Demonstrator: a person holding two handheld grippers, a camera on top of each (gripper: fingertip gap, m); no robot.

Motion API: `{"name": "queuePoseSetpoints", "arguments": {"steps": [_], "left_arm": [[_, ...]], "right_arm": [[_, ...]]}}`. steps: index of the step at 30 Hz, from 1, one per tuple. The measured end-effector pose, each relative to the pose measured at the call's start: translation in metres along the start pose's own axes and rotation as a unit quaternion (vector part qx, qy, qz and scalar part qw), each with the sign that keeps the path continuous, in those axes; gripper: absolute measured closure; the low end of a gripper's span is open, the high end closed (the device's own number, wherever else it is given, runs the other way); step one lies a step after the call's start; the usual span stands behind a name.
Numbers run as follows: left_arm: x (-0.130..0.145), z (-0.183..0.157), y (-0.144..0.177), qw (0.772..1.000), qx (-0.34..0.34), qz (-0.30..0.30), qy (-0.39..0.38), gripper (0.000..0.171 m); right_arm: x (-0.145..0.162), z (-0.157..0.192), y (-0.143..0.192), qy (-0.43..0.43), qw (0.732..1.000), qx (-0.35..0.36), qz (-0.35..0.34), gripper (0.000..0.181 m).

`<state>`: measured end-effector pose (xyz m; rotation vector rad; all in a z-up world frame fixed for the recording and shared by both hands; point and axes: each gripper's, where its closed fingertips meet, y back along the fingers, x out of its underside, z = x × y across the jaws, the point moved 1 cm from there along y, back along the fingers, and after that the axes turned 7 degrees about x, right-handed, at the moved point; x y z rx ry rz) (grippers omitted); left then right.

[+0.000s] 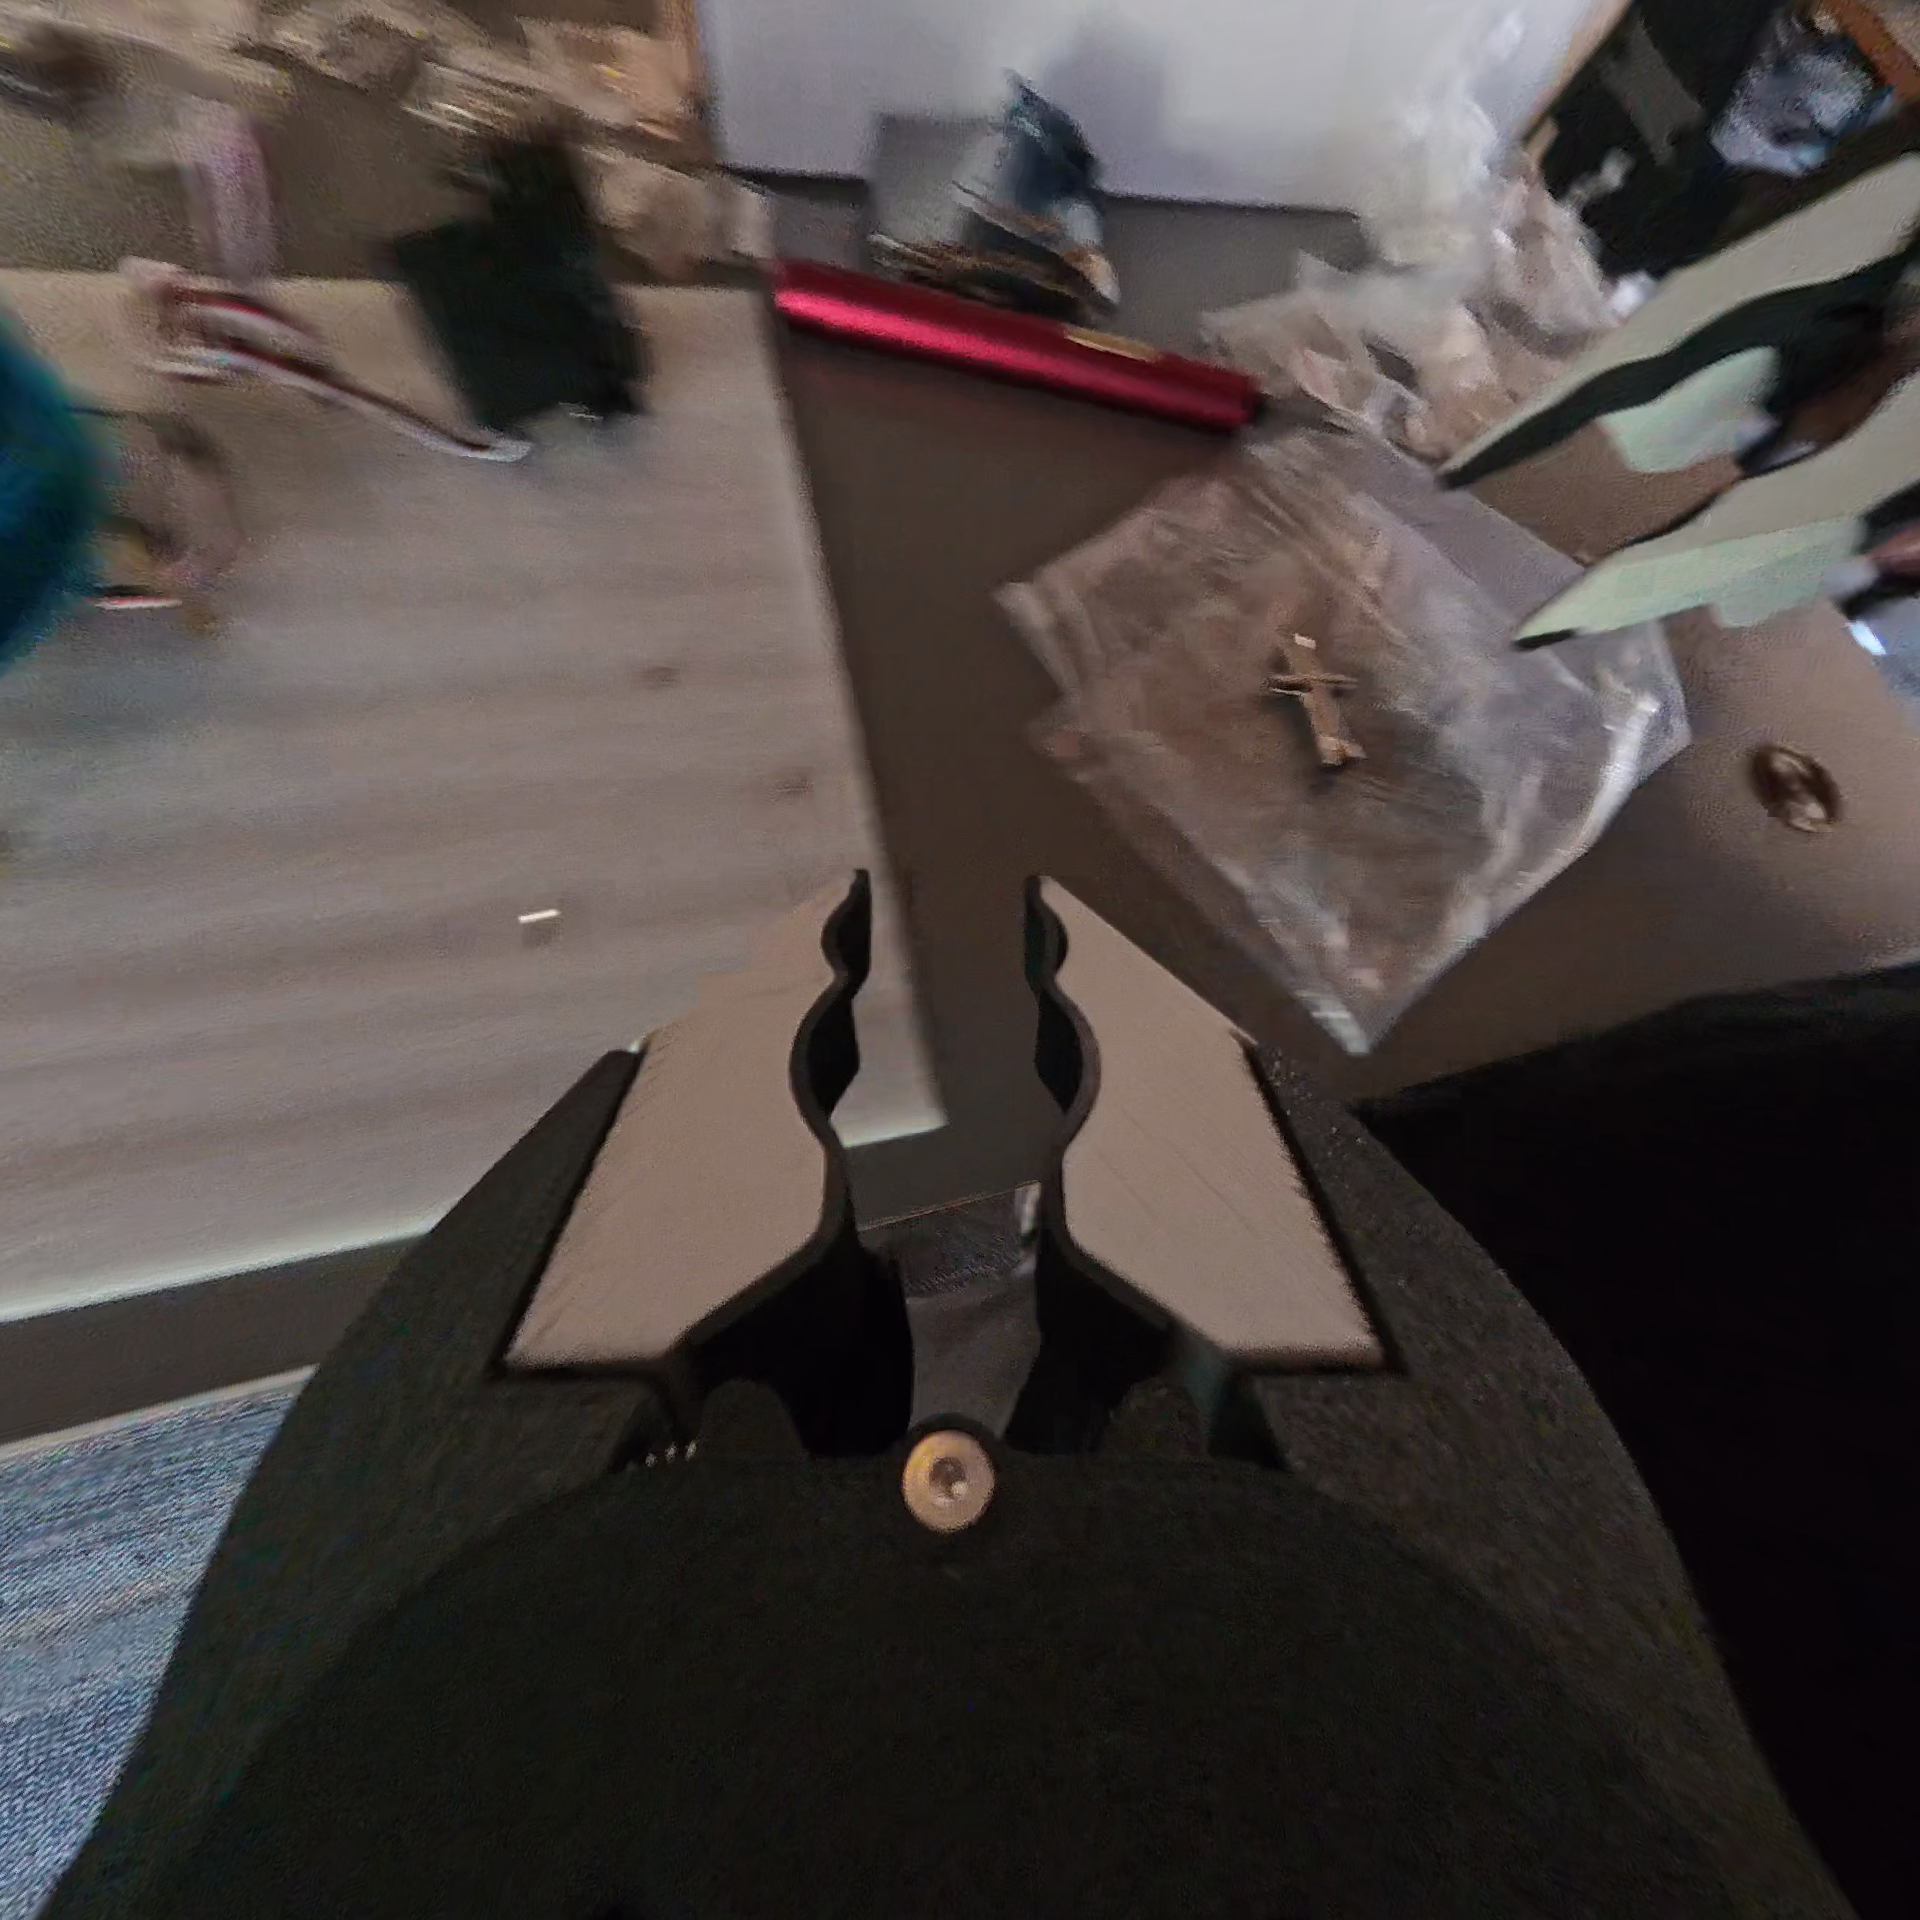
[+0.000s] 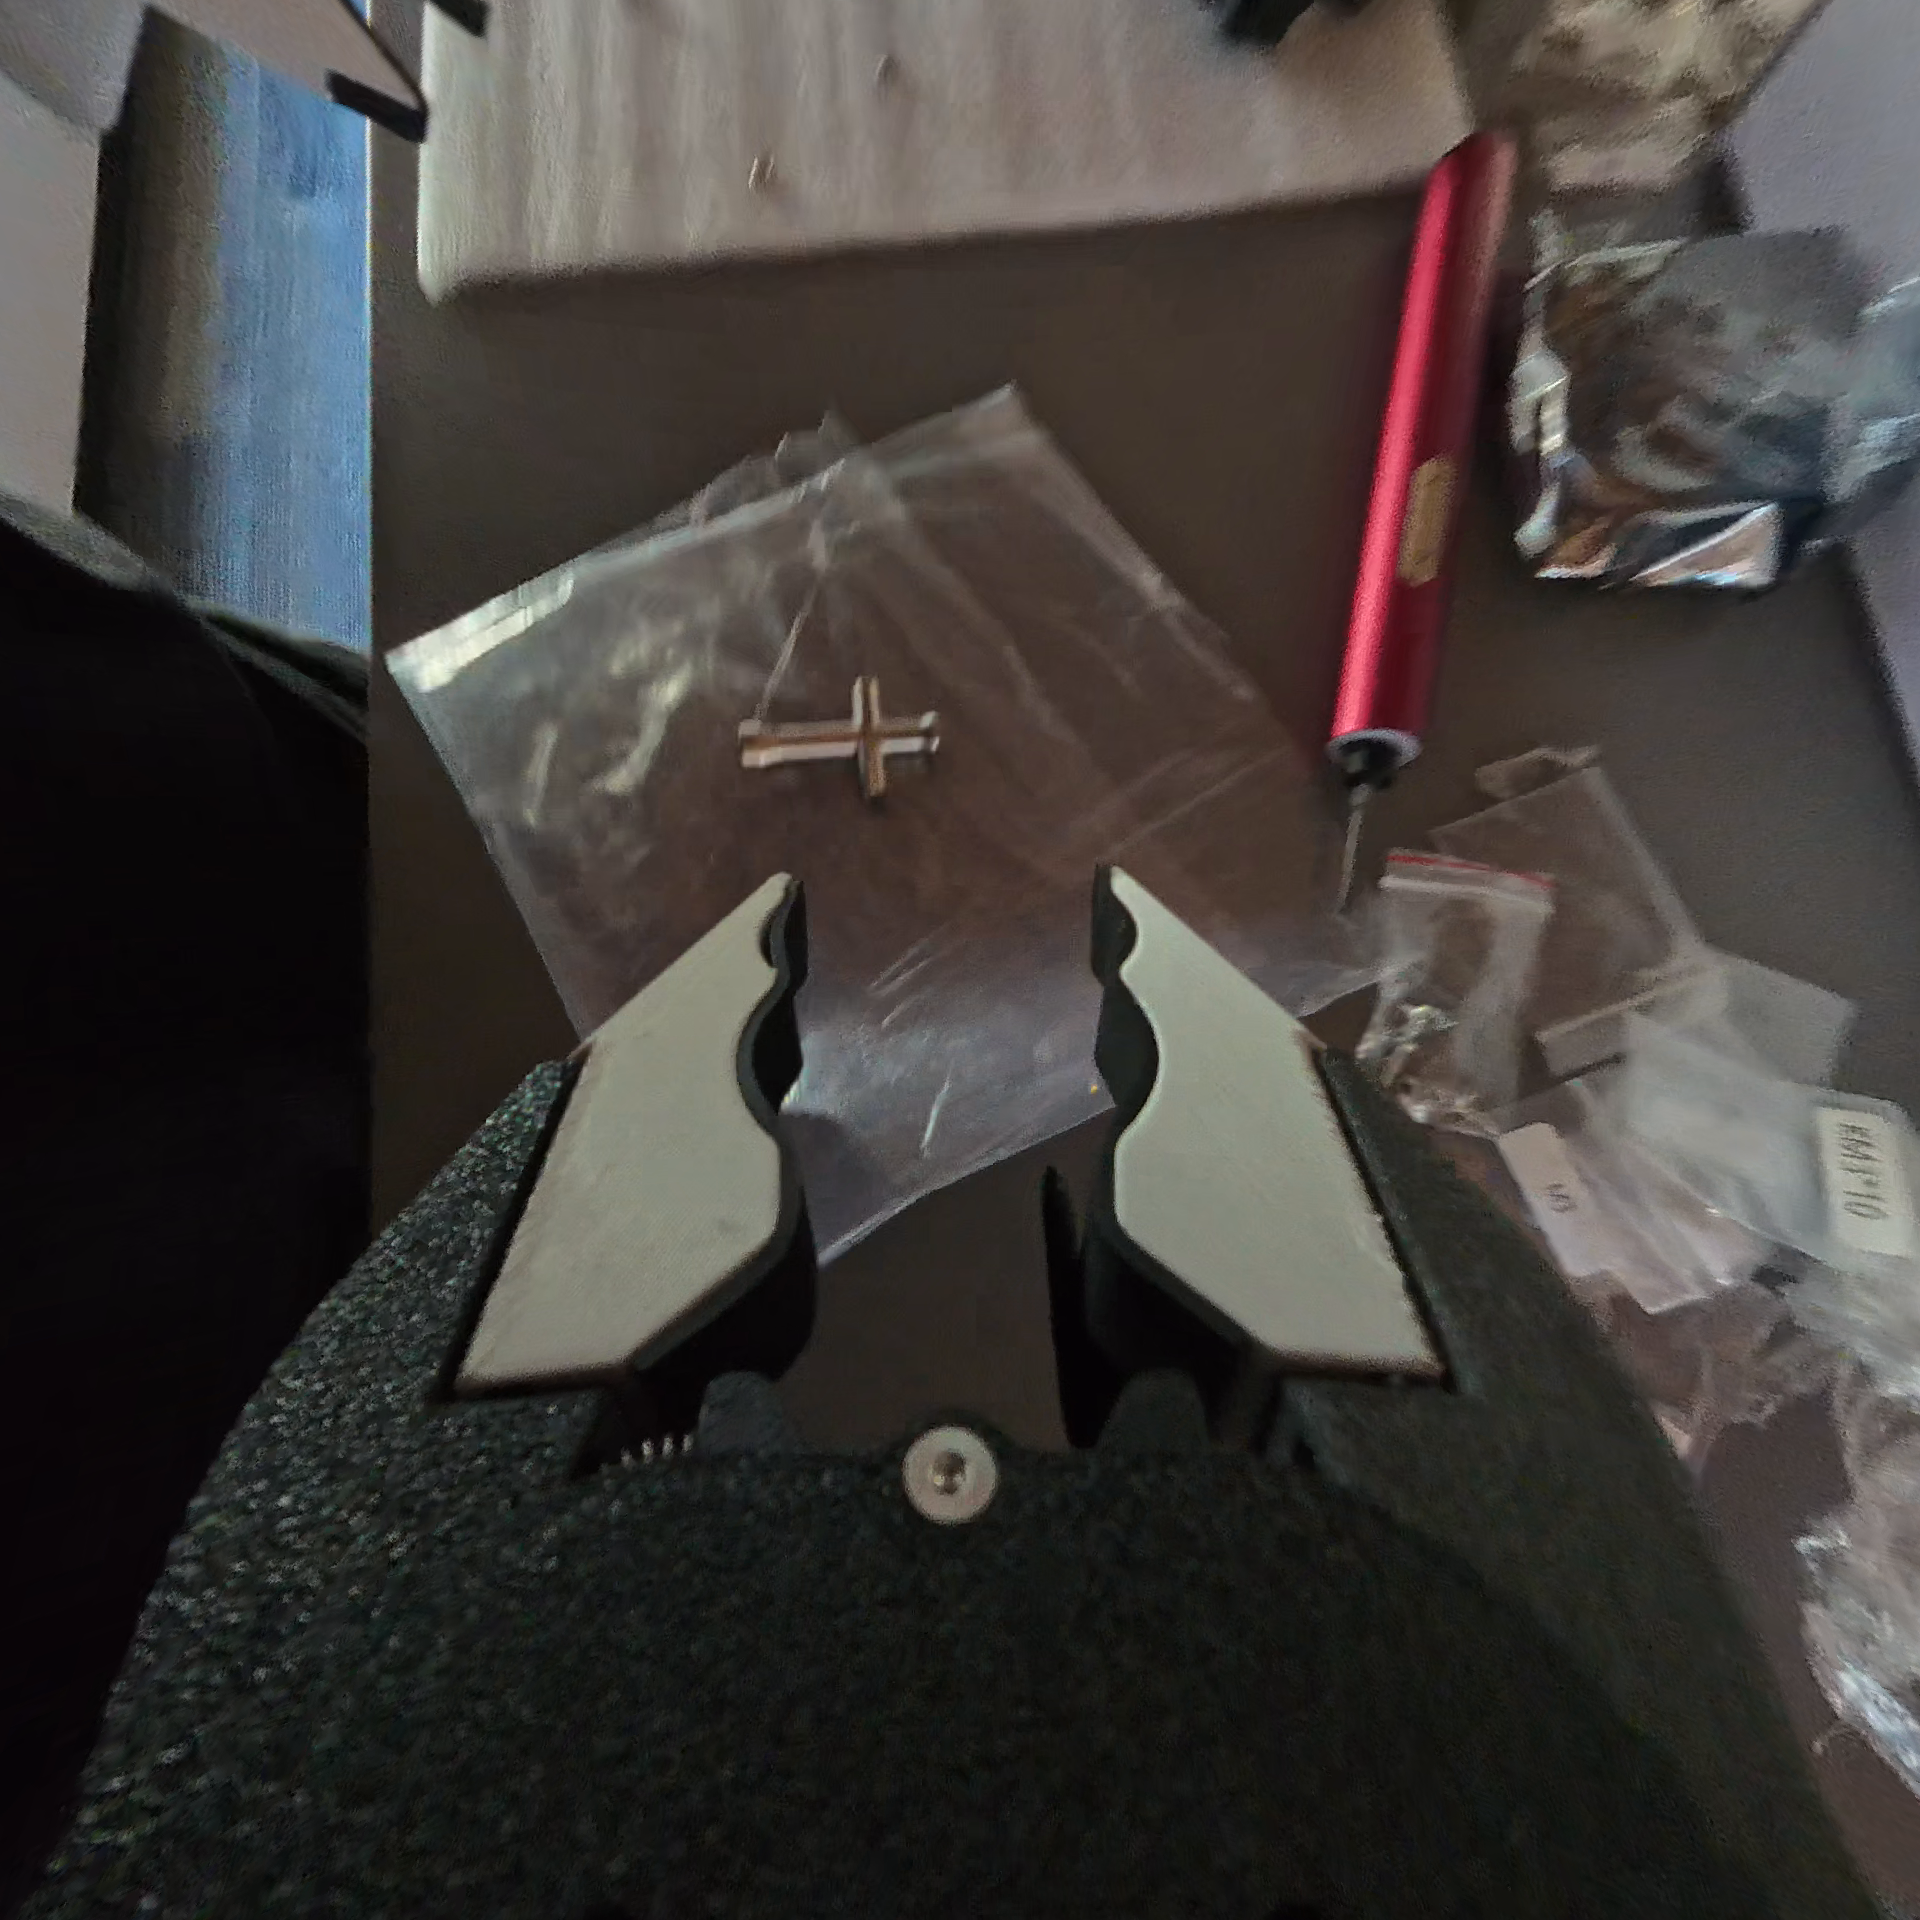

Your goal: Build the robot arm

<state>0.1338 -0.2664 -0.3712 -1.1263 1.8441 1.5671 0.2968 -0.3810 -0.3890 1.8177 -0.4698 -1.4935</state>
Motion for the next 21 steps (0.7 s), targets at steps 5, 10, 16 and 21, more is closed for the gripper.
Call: {"name": "queuePoseSetpoints", "arguments": {"steps": [5, 10, 16, 21], "left_arm": [[0.001, 0.109, 0.084, 0.995, -0.077, -0.059, 0.011, 0.143], [0.023, 0.223, 0.176, 0.989, -0.123, -0.078, 0.006, 0.142], [0.043, 0.361, 0.249, 0.98, -0.191, -0.021, -0.046, 0.136], [0.025, 0.425, 0.264, 0.988, -0.148, -0.046, -0.023, 0.13]], "right_arm": [[-0.071, 0.002, 0.01, -0.076, 0.994, 0.04, -0.065, 0.131], [-0.171, 0.06, -0.04, -0.116, 0.985, 0.03, -0.124, 0.133], [-0.283, 0.159, -0.135, -0.157, 0.975, -0.042, -0.151, 0.133], [-0.322, 0.205, -0.2, -0.17, 0.978, -0.057, -0.106, 0.133]]}}
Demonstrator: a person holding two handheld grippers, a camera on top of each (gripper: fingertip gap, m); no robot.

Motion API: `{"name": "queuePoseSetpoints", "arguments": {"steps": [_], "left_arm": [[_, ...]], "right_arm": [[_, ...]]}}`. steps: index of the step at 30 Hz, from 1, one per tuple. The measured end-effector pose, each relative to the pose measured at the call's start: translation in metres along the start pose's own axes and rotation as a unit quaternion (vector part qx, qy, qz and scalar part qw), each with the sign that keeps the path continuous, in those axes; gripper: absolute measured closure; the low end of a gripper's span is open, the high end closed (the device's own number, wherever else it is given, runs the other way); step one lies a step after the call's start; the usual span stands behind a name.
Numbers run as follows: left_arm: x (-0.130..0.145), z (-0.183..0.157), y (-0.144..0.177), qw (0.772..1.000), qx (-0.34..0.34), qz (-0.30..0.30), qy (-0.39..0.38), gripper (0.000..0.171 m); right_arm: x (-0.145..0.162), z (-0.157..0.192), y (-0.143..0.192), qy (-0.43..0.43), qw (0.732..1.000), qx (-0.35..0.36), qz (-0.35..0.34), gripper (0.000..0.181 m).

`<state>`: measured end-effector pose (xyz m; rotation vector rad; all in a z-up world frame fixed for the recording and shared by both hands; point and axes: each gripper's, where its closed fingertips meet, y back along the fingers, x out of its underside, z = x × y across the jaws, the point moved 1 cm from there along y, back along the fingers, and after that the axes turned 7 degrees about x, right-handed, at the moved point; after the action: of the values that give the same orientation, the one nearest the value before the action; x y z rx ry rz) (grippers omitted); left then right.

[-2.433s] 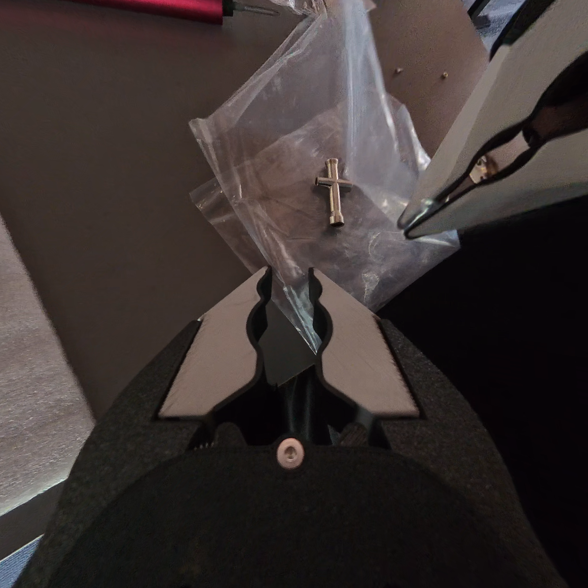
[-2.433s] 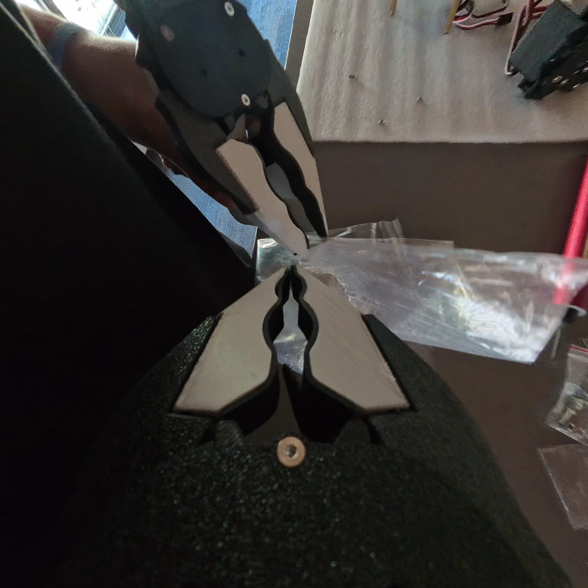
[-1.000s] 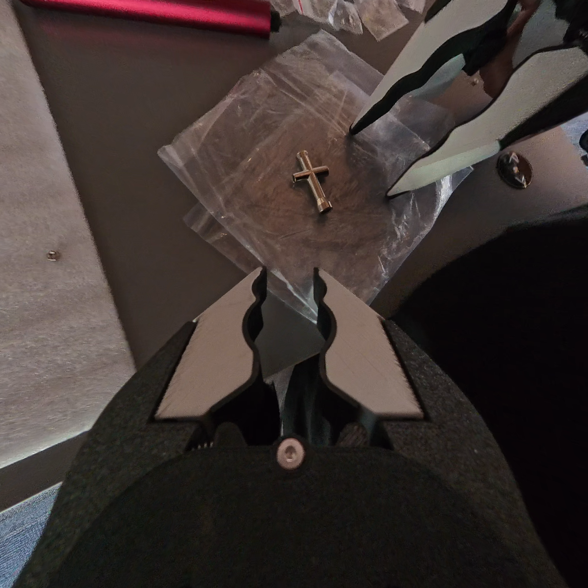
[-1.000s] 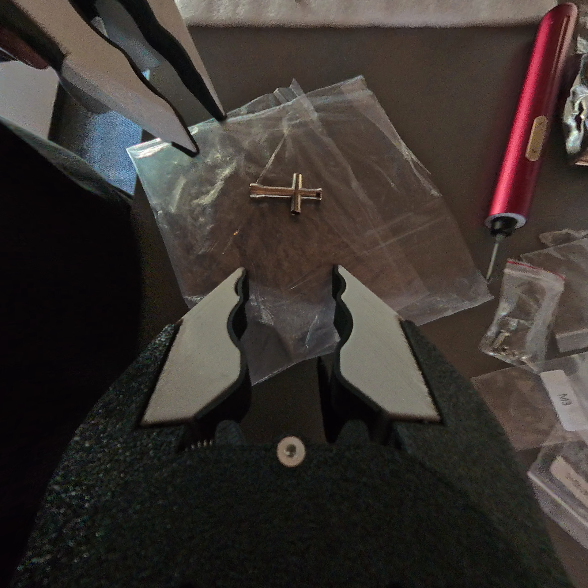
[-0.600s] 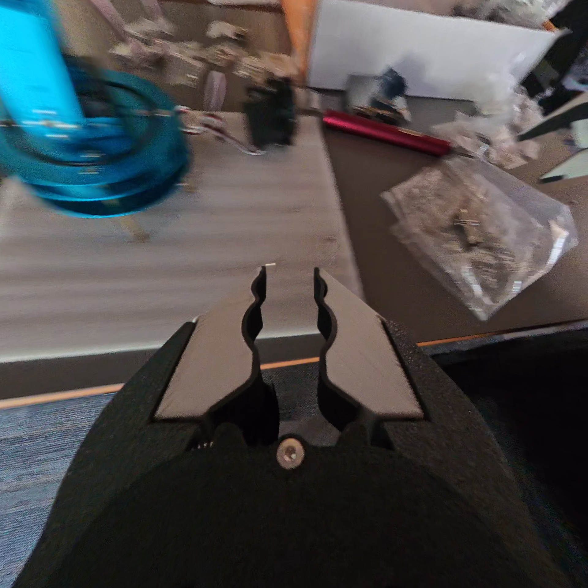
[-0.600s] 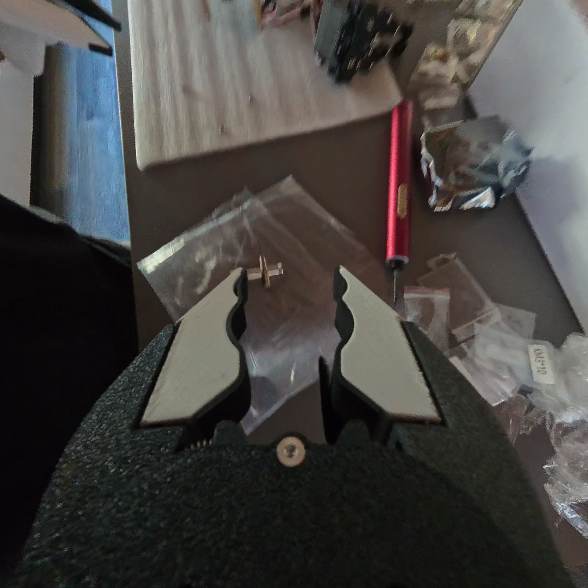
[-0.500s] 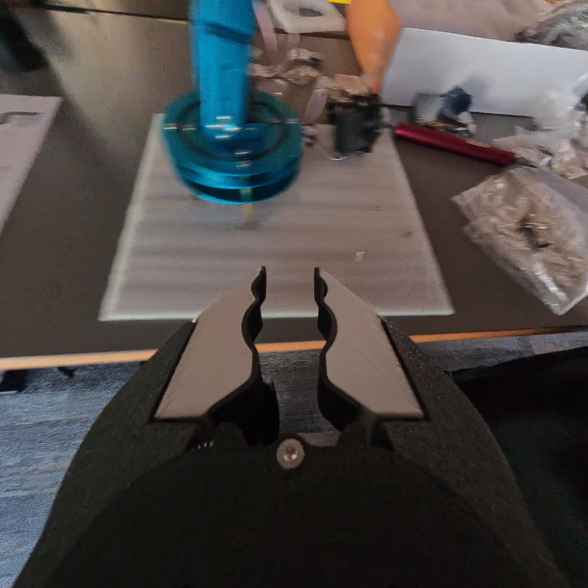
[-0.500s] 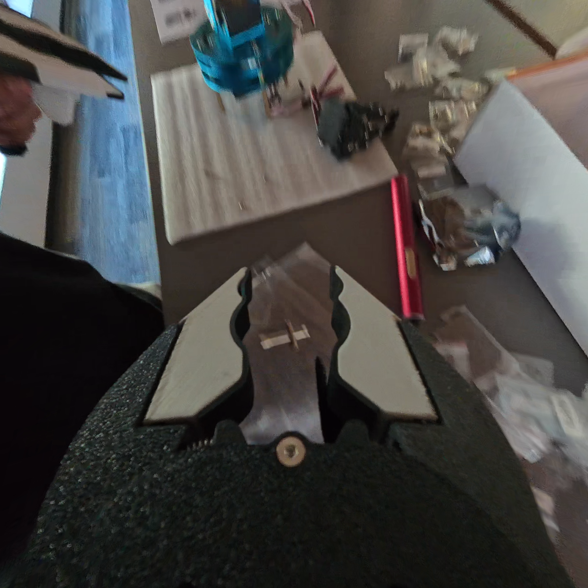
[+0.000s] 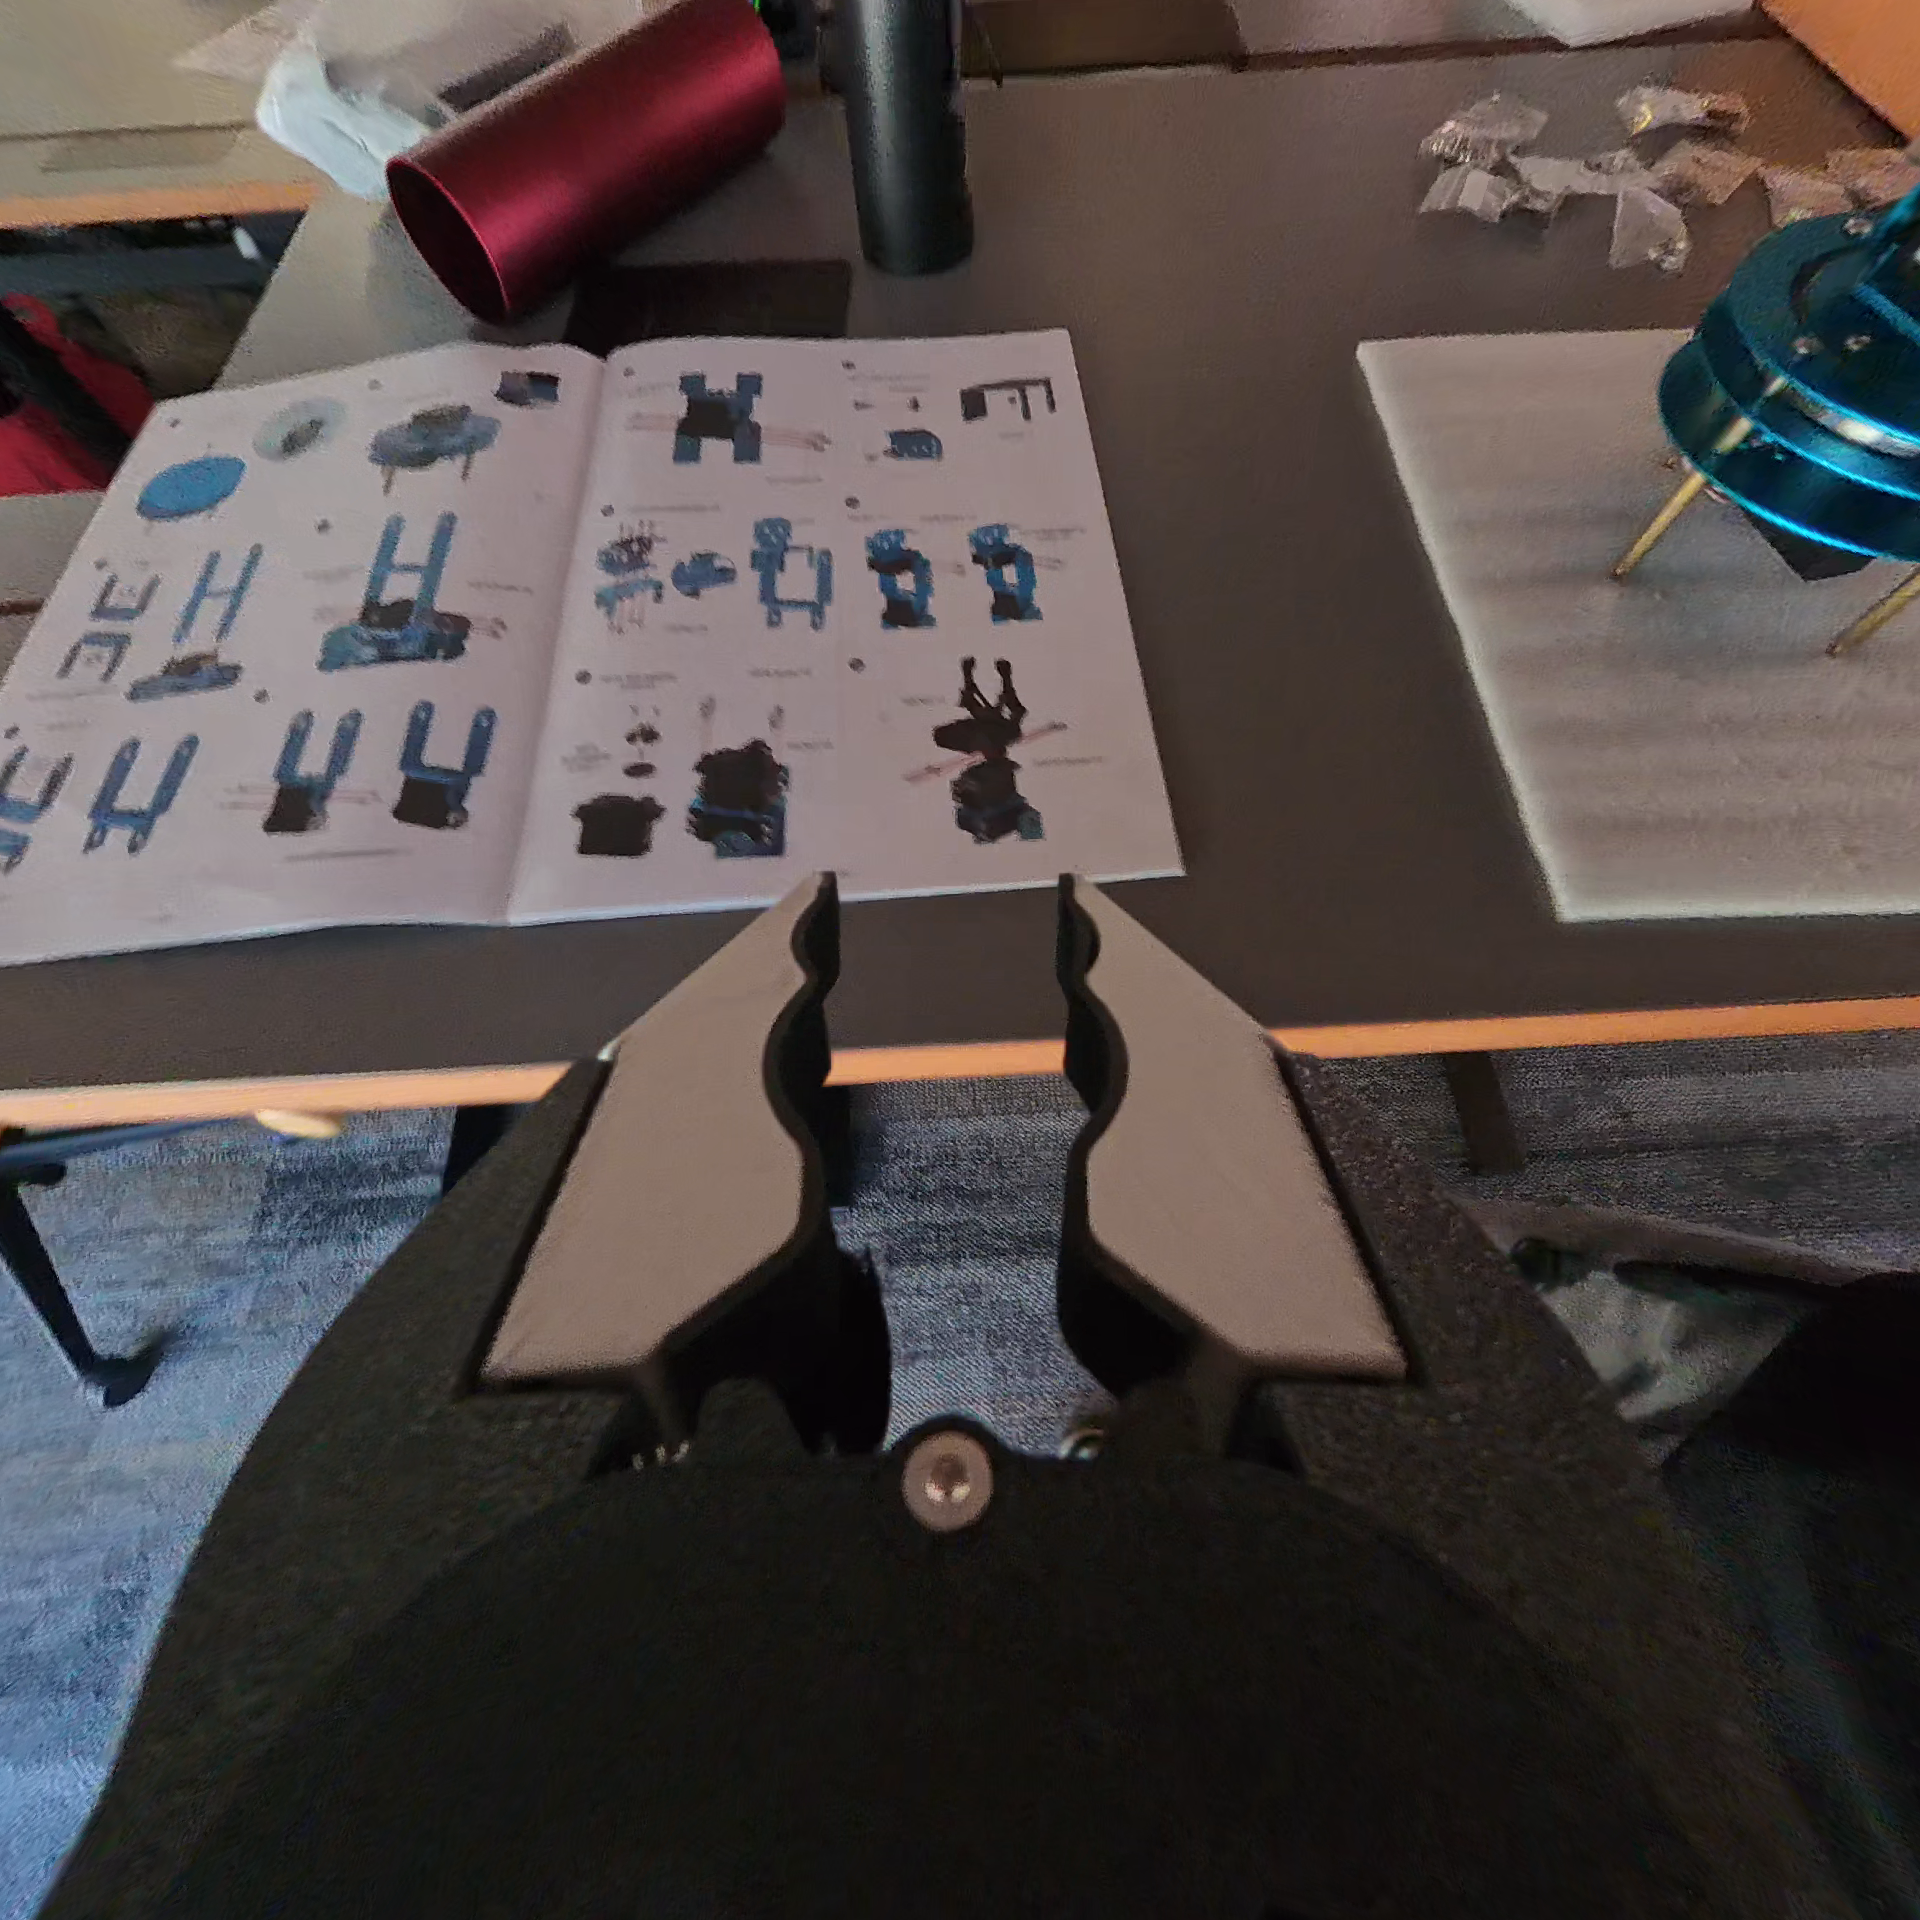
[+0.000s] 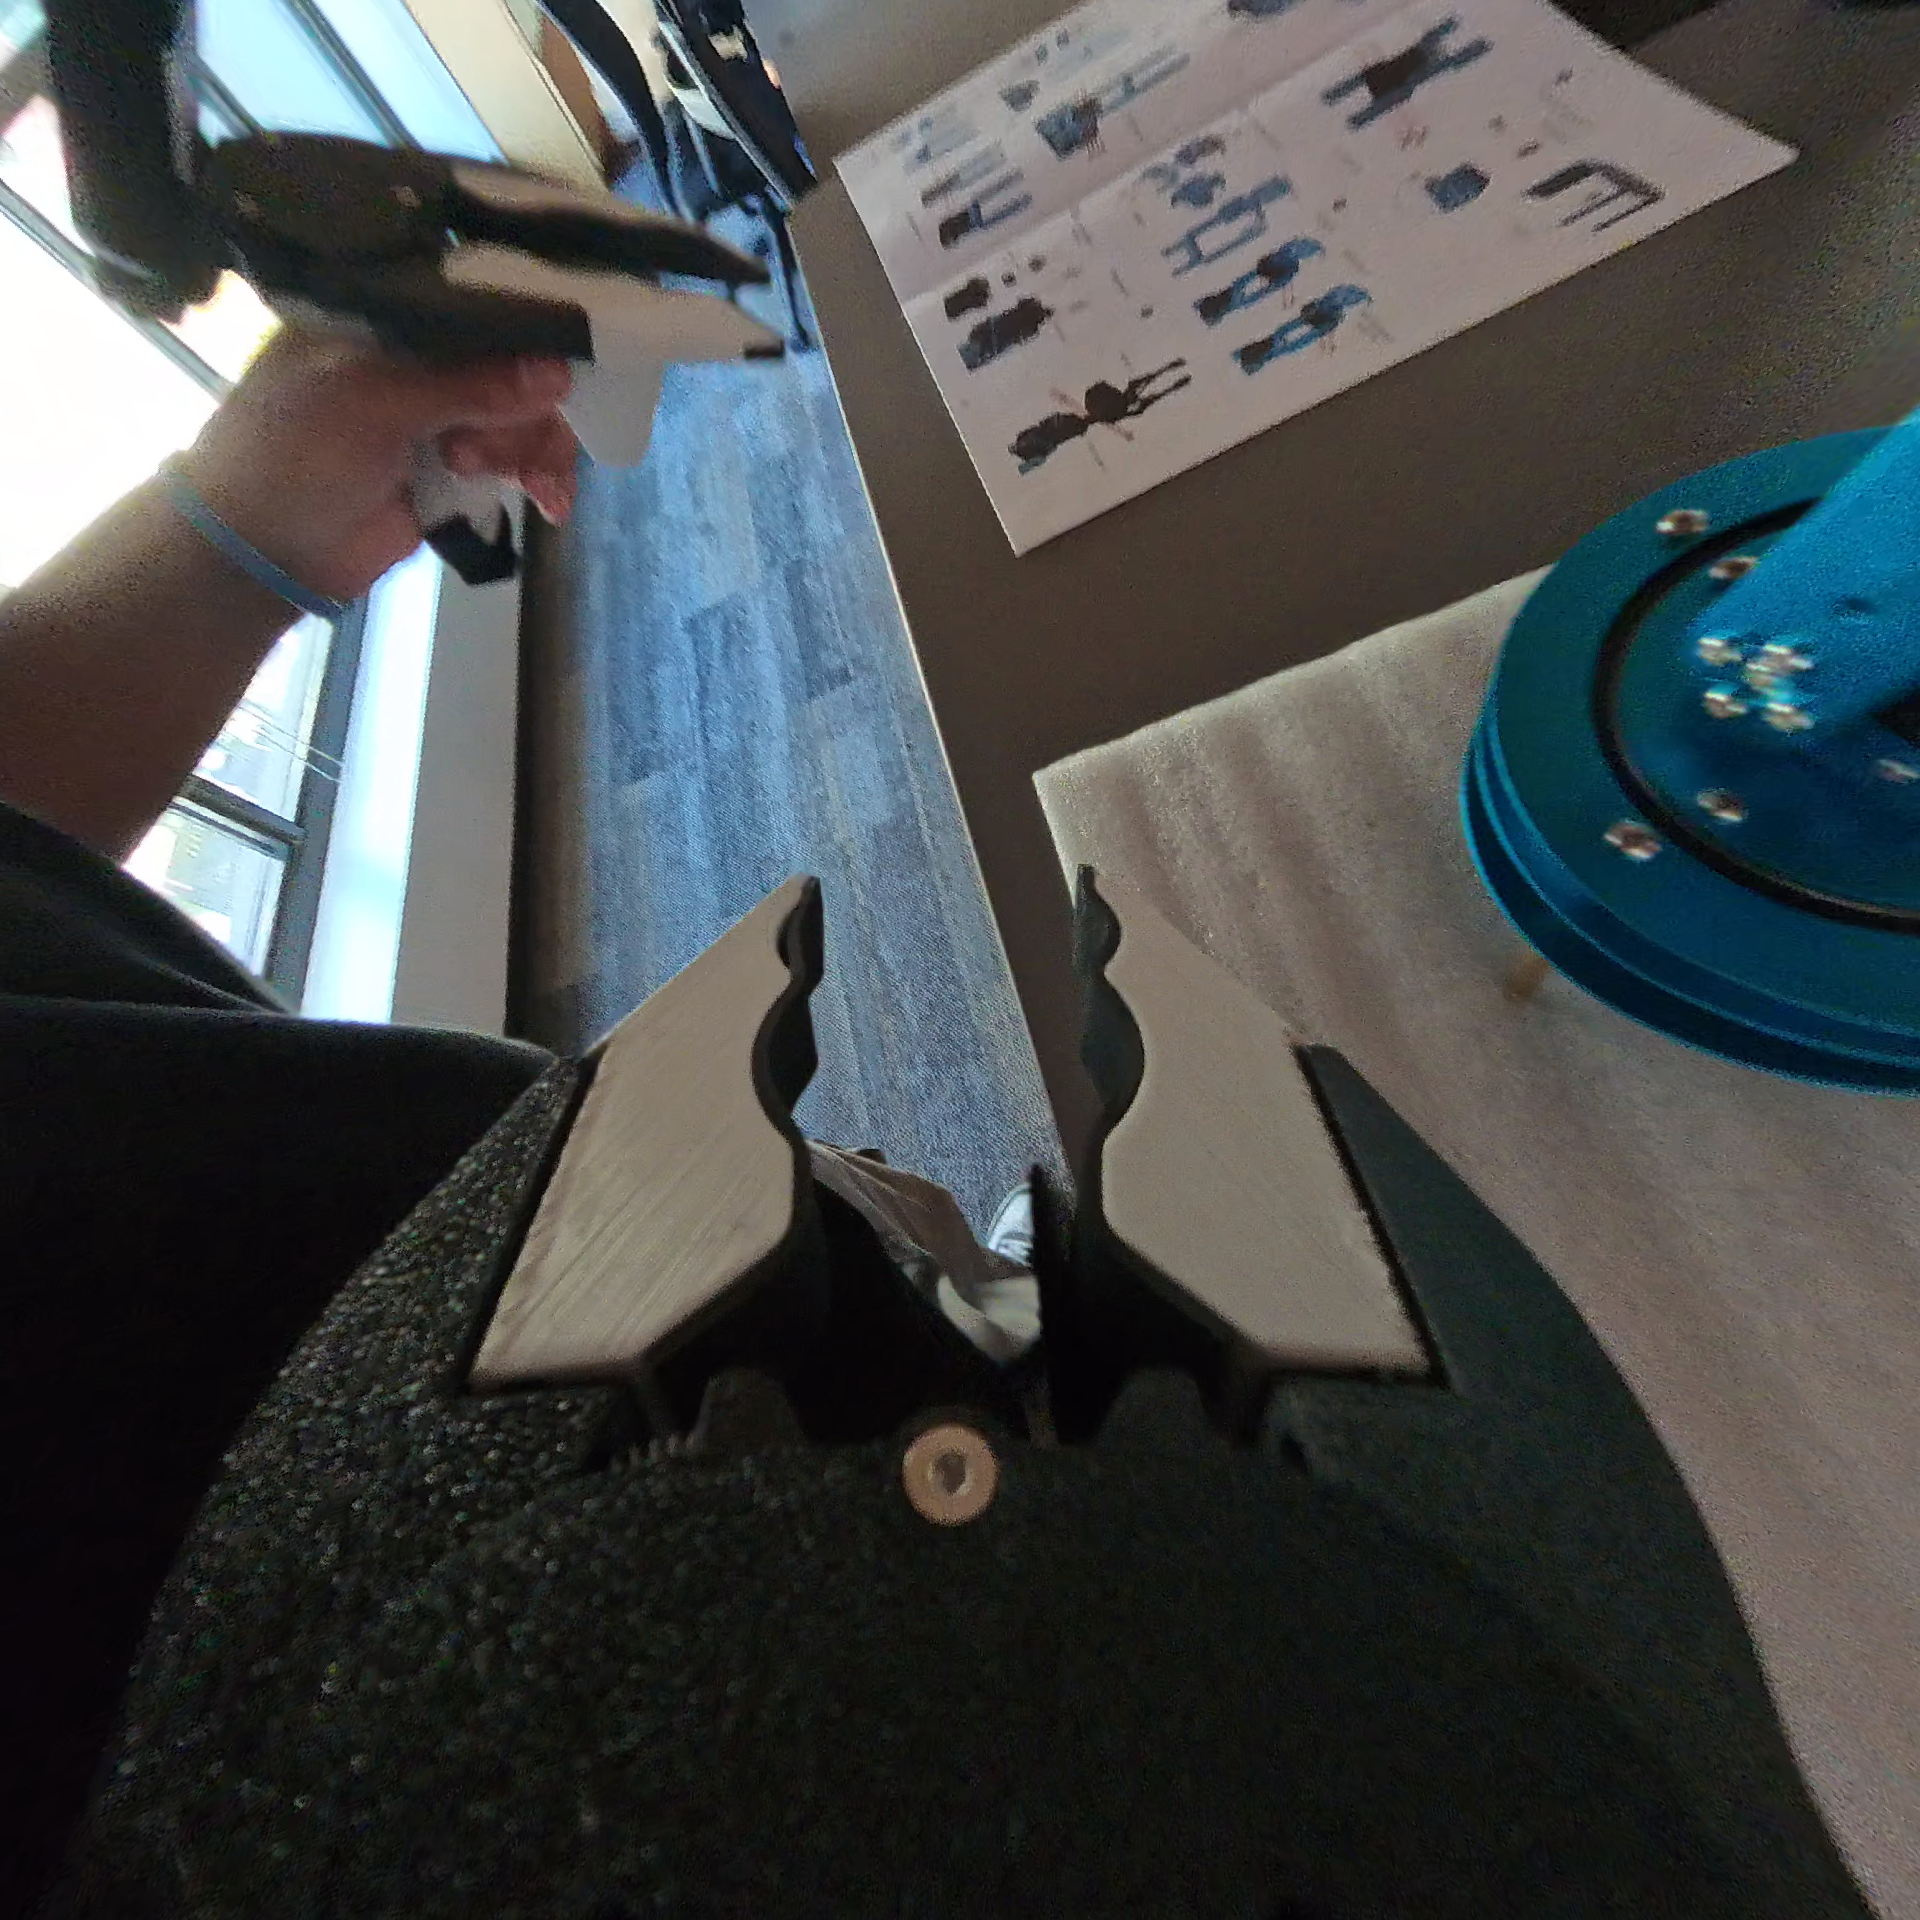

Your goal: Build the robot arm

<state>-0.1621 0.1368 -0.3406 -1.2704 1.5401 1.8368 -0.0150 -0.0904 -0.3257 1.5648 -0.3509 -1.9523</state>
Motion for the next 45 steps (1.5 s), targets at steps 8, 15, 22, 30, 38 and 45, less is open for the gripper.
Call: {"name": "queuePoseSetpoints", "arguments": {"steps": [8, 15, 22, 30, 38, 45], "left_arm": [[0.007, 0.068, -0.043, 0.994, -0.007, 0.076, -0.079, 0.127], [0.004, 0.092, -0.092, 0.988, 0.051, 0.126, -0.08, 0.132], [-0.009, 0.101, -0.119, 0.98, 0.123, 0.139, -0.068, 0.133], [-0.007, 0.12, -0.113, 0.97, 0.176, 0.152, -0.077, 0.132], [-0.015, 0.173, -0.089, 0.968, 0.201, 0.134, -0.07, 0.132], [-0.017, 0.226, -0.073, 0.975, 0.177, 0.126, -0.056, 0.132]], "right_arm": [[-0.031, 0.017, -0.089, -0.014, 1.0, -0.013, 0.004, 0.134], [-0.056, -0.013, -0.162, -0.003, 1.0, 0.014, 0.023, 0.133], [-0.075, -0.041, -0.189, -0.021, 0.997, 0.071, 0.032, 0.134], [-0.095, -0.056, -0.22, -0.083, 0.983, 0.162, 0.011, 0.138], [-0.109, -0.077, -0.238, -0.182, 0.951, 0.251, -0.018, 0.148], [-0.131, -0.117, -0.245, -0.141, 0.935, 0.326, -0.014, 0.148]]}}
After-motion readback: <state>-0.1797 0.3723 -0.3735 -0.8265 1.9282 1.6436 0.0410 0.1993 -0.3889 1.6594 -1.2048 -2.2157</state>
